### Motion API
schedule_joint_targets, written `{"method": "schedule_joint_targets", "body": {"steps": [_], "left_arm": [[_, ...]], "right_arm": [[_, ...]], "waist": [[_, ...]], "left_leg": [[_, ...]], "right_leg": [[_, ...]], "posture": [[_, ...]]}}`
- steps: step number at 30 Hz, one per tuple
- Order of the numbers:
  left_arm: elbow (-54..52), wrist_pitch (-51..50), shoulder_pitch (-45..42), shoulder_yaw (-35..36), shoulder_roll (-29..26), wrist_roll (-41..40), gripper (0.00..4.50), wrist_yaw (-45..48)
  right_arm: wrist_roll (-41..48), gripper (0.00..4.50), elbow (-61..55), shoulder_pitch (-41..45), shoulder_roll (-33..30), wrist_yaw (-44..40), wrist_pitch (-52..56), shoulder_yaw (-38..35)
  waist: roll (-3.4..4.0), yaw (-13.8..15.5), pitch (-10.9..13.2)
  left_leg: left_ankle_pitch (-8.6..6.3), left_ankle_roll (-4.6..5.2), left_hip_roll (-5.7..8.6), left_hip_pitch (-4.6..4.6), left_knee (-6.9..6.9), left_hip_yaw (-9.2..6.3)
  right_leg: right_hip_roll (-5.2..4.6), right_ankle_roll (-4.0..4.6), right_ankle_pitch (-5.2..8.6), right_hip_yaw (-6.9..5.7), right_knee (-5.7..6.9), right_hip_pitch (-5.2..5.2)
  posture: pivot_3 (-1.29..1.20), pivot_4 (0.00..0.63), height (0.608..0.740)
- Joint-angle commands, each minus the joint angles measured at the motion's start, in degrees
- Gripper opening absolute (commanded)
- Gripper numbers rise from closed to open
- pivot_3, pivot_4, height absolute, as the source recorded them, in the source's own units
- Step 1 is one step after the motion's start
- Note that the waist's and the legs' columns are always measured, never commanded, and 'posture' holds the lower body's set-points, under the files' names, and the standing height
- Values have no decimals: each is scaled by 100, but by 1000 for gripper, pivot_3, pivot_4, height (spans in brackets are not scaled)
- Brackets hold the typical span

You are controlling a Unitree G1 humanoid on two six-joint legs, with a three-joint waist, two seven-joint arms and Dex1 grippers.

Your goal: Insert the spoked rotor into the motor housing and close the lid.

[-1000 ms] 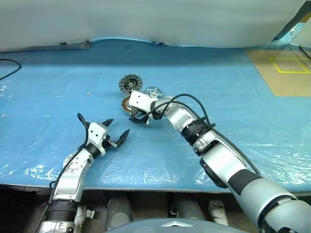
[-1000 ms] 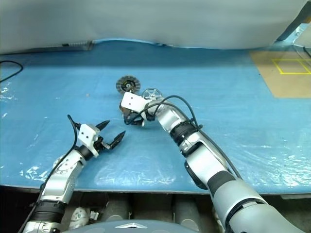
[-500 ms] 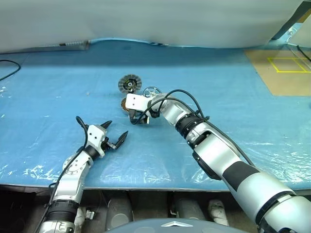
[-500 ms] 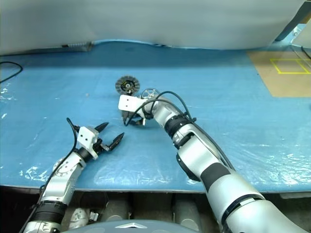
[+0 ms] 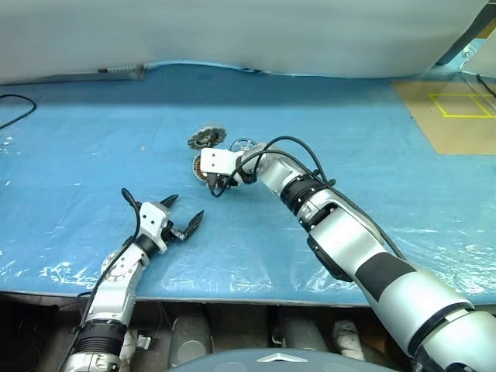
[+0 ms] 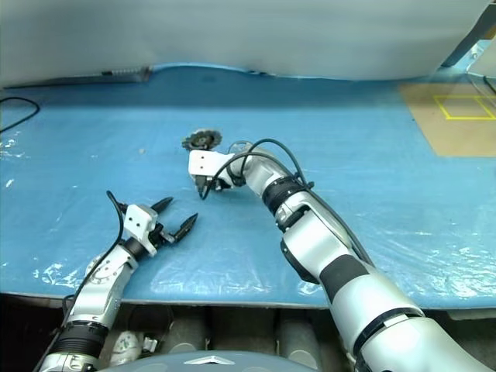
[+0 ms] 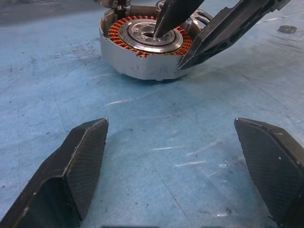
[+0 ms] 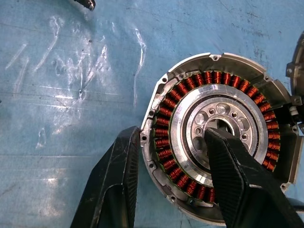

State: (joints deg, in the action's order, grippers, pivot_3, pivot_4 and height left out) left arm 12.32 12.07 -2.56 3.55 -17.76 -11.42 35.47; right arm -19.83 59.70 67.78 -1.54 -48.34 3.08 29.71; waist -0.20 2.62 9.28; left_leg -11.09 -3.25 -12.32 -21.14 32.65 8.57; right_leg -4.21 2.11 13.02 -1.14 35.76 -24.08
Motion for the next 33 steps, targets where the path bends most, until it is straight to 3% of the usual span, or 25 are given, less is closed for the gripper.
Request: {"method": "schedule_joint_targets", "body": {"steps": [1,9,17,33], "left_arm": [[11,117,-65,47,-10,-67,4500,27],[31,89,-137,12,-18,-70,4500,87],[-68,-15,-189,-16,-35,-78,4500,96],[-345,-299,-153,-56,-71,-72,4500,117]], "right_arm": [[-90,1782,-274,-313,-237,-374,233,52],[61,1773,-2762,-1547,-1096,-1313,1625,10],[312,1756,-5233,-2650,-1780,-1649,3504,-103],[1221,1755,-7403,-3452,-2474,-1312,5743,-131]], "waist": [[0,8,0],[-3,73,-4],[-6,145,-6],[-8,145,-7]], "left_leg": [[1,-1,1,0,0,0],[1,-1,1,4,1,0],[9,-15,2,18,1,0],[11,-20,5,28,-6,-1]], "right_leg": [[0,0,0,0,0,0],[0,-1,0,-4,-2,8],[0,-3,0,0,-5,19],[0,-6,1,3,-11,28]], "posture": [[0,150,740],[0,150,740],[0,150,740],[0,150,740]]}}
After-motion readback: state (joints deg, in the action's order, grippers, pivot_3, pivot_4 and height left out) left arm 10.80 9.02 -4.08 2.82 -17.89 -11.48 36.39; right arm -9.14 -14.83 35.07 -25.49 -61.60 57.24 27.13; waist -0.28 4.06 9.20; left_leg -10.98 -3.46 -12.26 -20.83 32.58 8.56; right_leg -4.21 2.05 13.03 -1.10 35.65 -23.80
